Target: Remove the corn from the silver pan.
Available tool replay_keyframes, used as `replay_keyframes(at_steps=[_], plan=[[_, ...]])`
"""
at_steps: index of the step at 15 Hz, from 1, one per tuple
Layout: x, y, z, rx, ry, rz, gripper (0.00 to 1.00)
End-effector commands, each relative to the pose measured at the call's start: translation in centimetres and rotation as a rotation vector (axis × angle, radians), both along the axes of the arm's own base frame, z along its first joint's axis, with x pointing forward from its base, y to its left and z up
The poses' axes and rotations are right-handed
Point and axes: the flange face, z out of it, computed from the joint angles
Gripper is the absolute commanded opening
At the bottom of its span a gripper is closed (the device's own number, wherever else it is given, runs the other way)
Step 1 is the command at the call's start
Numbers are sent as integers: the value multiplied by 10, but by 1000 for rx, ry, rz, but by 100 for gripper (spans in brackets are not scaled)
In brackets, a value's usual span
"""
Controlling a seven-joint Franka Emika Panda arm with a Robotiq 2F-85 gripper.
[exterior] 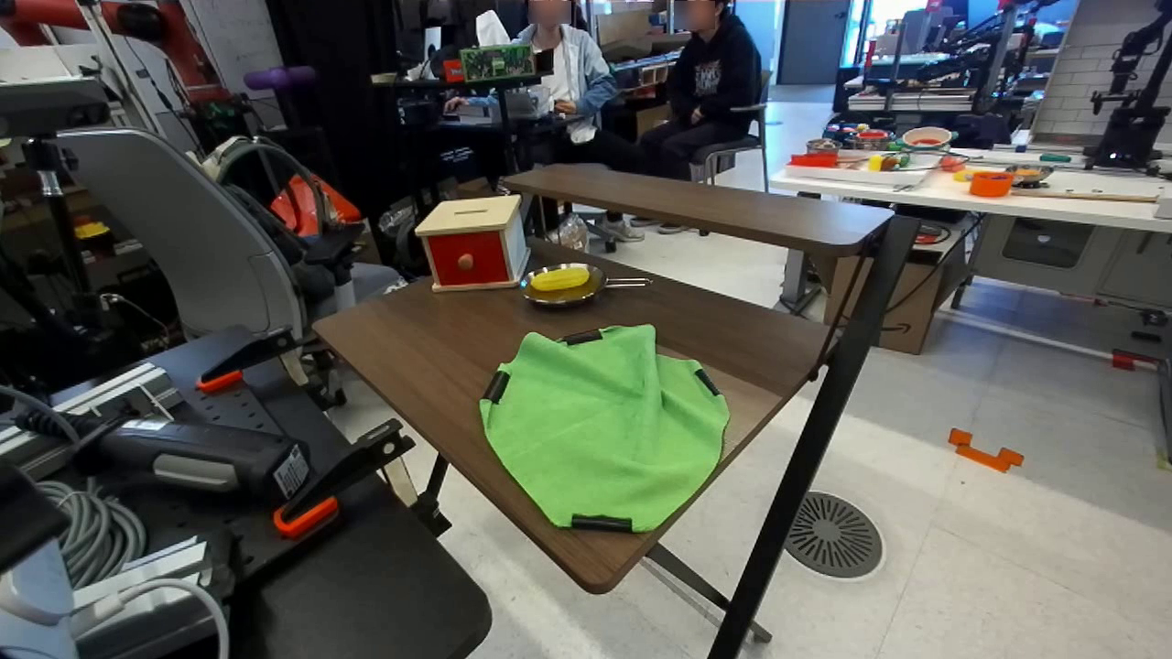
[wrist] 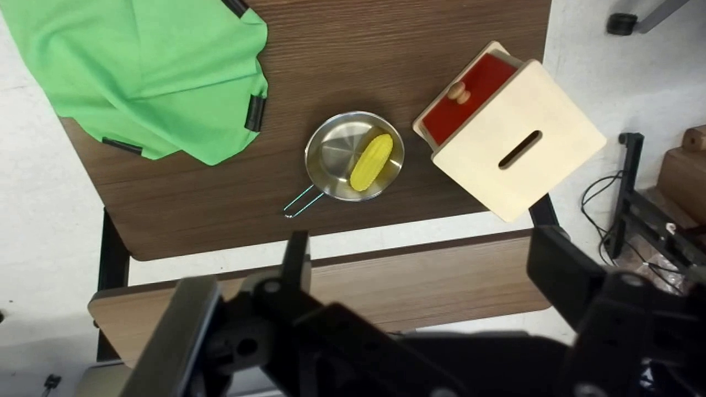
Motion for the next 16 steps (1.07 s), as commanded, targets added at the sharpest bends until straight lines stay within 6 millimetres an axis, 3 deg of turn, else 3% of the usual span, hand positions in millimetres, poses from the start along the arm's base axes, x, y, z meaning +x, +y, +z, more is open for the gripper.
replay_keyframes(at_steps=[1,9,12,16], plan=[[33,13,-50,-4,36,-49,100],[75,-22,-202,135,277,-210,100],[95,-31,-243,152,320,-312,100],[122,-41,-281,151,353,-398,100]])
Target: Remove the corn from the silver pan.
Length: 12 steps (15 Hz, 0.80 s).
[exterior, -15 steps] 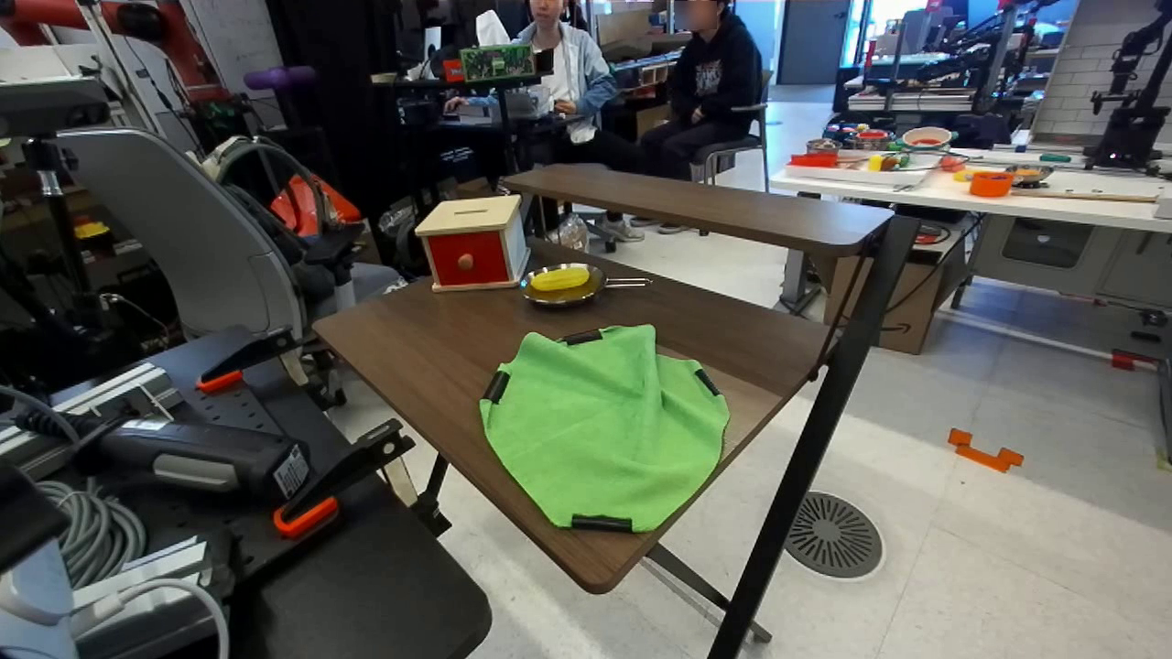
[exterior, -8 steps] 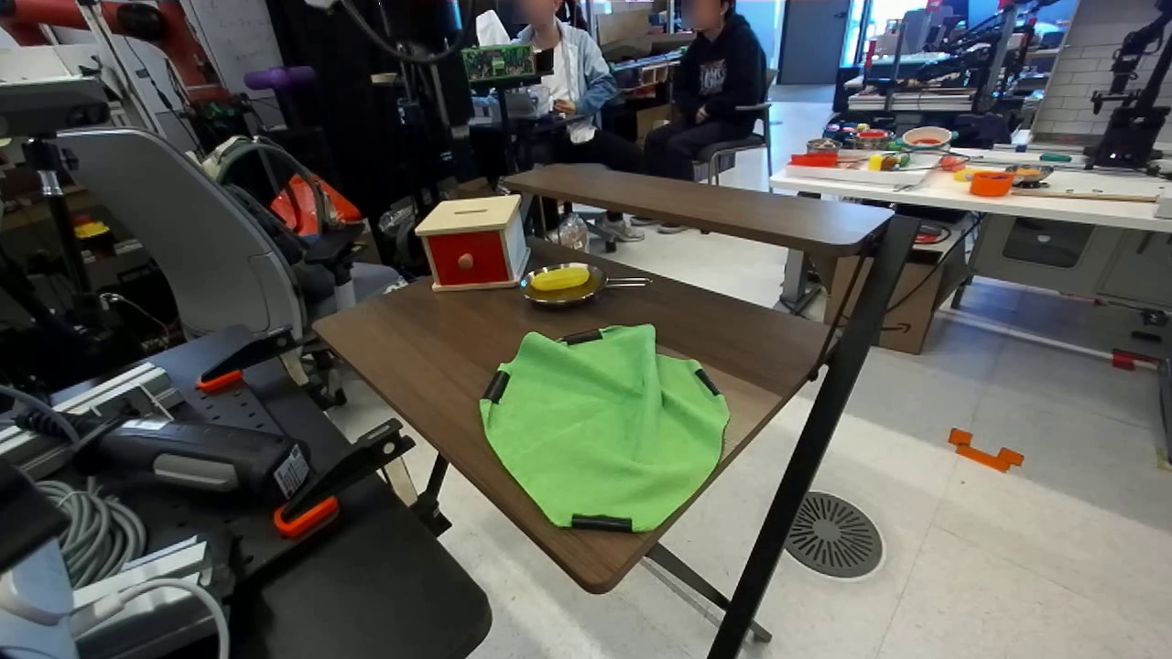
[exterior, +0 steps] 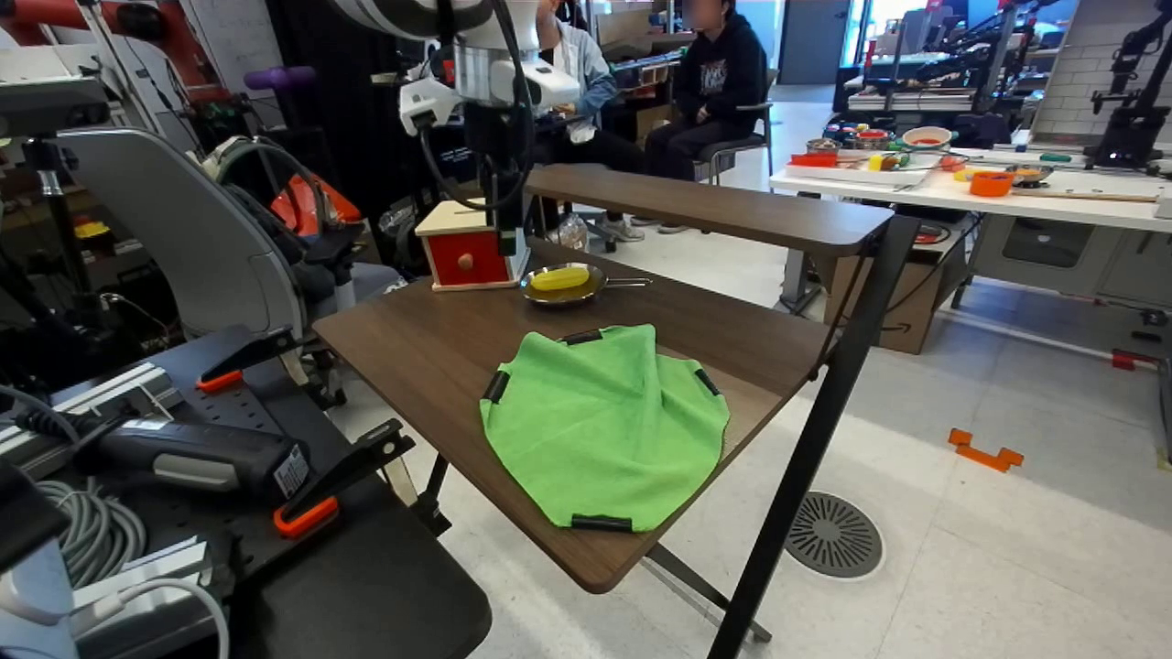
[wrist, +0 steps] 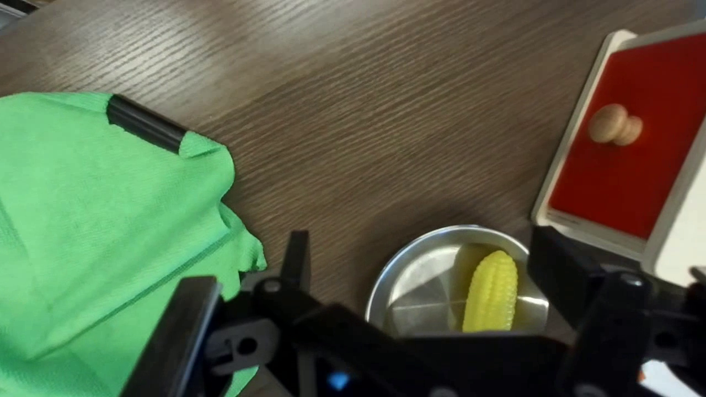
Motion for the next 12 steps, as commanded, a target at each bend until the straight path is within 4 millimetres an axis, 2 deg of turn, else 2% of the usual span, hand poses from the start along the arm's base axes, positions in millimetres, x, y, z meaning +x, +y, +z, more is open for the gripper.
replay_keyframes(at_steps=[1,6,12], plan=[[32,-5,-27,3,20,-78,100],[62,-2,-52,14,11,-107,100],[91,9,-57,20,-24,-98,100]])
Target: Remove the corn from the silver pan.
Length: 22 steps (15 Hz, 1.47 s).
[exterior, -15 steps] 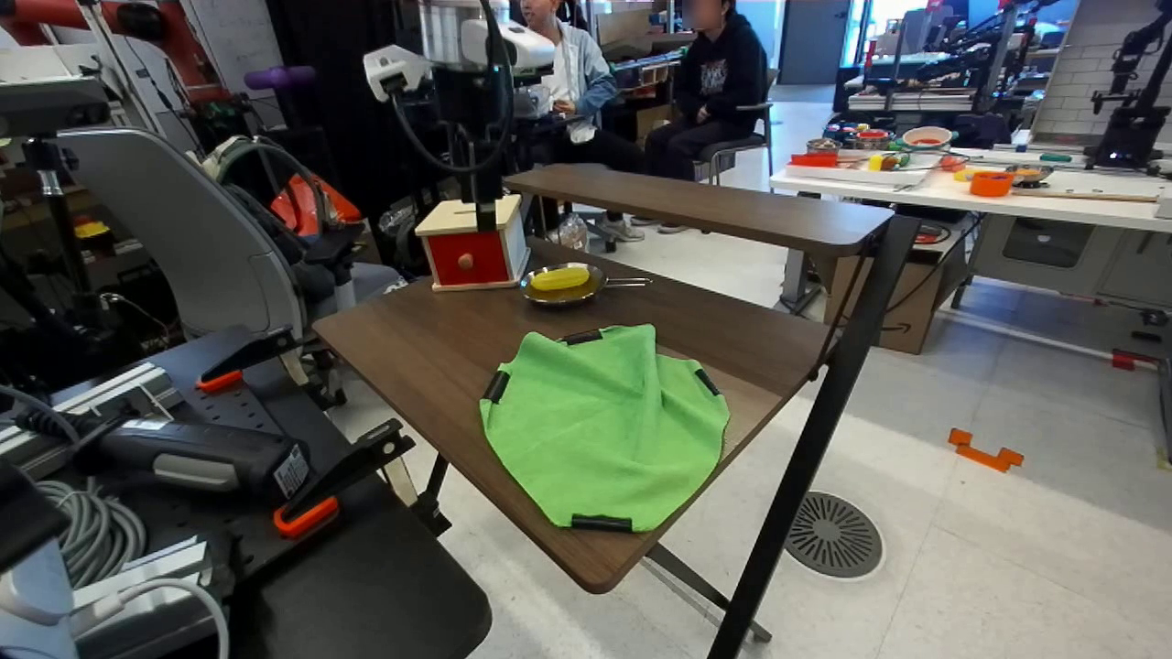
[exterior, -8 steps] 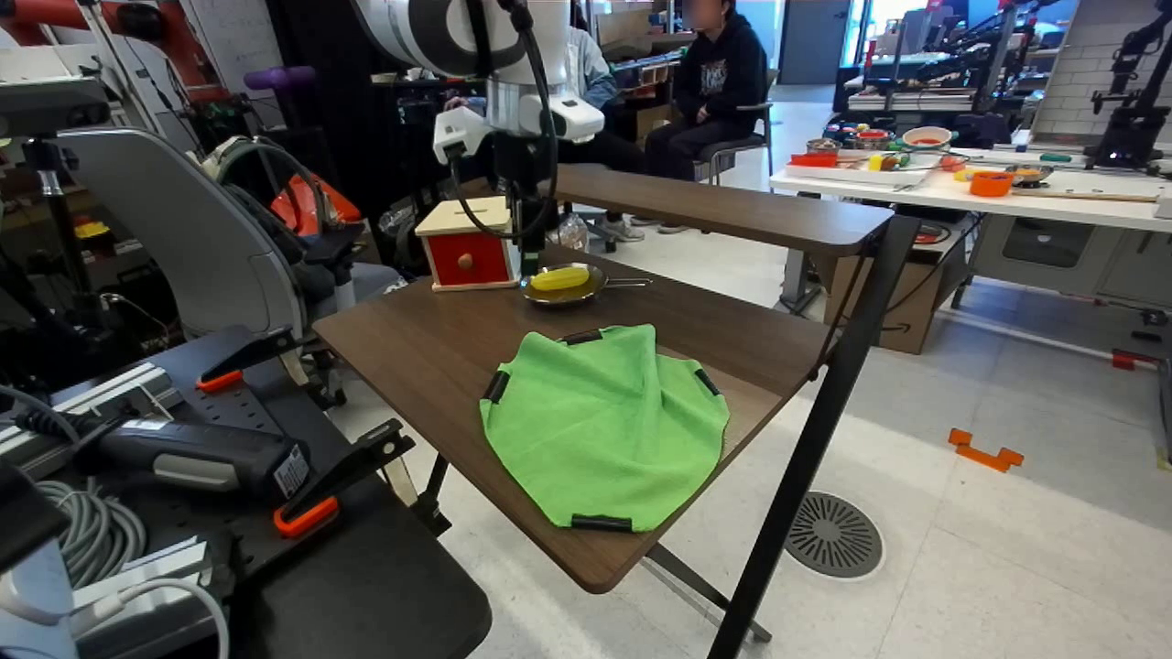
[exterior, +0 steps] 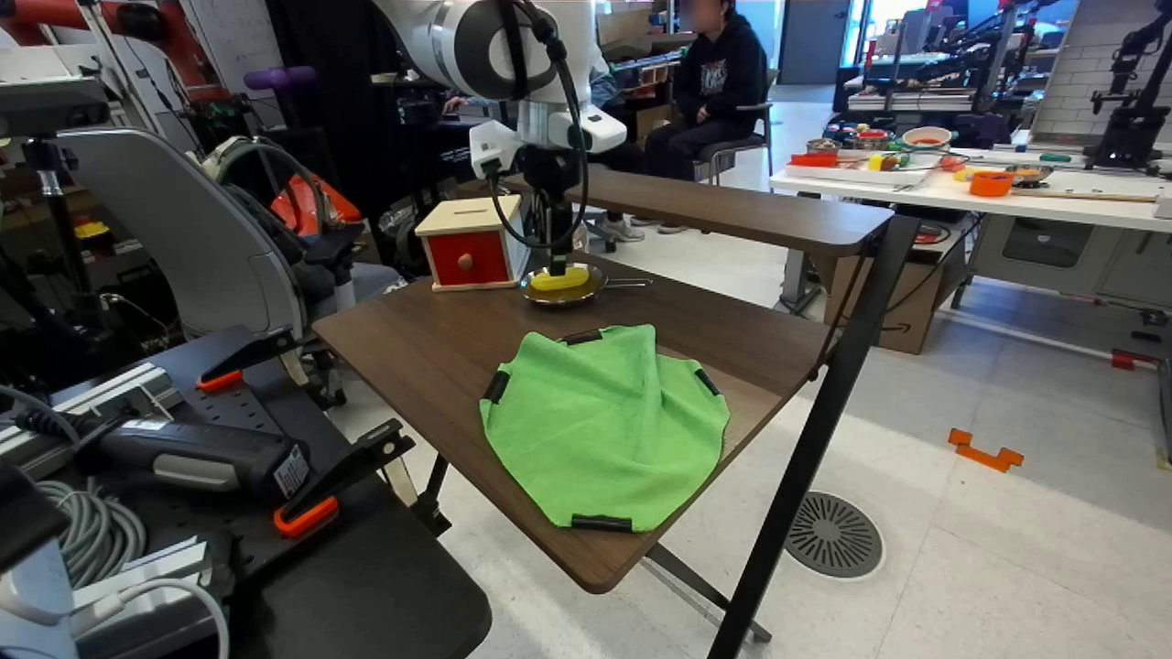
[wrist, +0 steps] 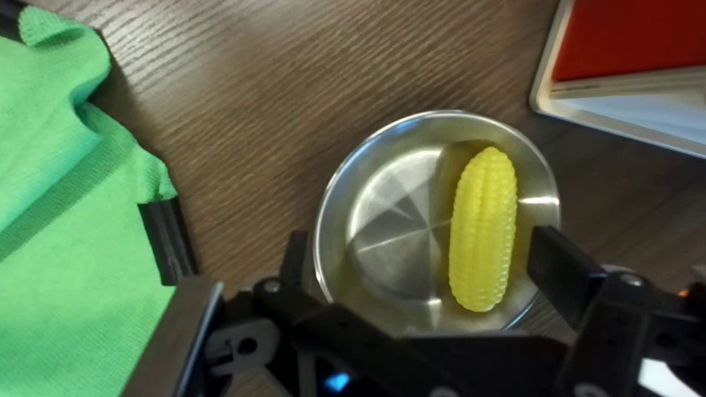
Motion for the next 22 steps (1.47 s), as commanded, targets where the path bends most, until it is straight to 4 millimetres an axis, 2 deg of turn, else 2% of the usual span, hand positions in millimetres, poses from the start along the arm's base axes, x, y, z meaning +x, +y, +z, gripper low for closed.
replay_keyframes(at_steps=[1,9,11,14,15,16,17,18,19,20,21,22], plan=[[20,10,-4,32,8,-3,100],[33,22,-22,67,24,18,100],[35,22,-29,75,29,16,74],[37,25,-38,73,46,13,49],[38,25,-40,75,50,16,76],[39,26,-42,74,56,18,87],[40,27,-44,73,58,19,89],[42,27,-45,71,58,21,96],[43,28,-46,68,60,22,99],[45,28,-47,69,63,25,100],[46,29,-48,69,63,28,72],[47,29,-49,68,64,32,71]])
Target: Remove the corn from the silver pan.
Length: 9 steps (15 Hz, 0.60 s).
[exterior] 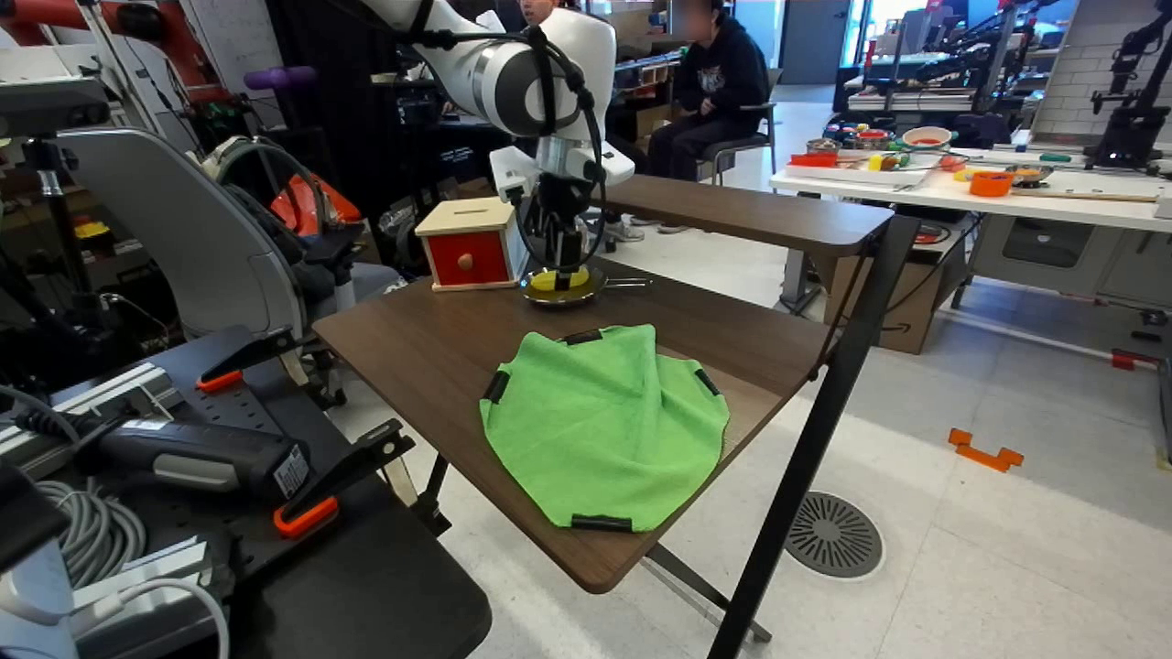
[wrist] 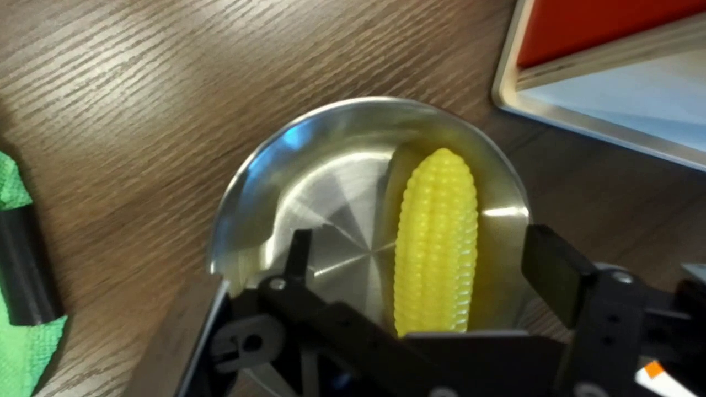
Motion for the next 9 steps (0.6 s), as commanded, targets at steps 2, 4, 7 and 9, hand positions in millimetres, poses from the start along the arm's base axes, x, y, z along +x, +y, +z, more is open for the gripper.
replay_keyframes(at_steps=[2,4,7,9], plan=[[11,5,-3,19,3,5,64],[12,4,-6,21,0,2,47],[12,4,-9,23,-1,1,25],[13,2,-5,25,-10,-1,11]])
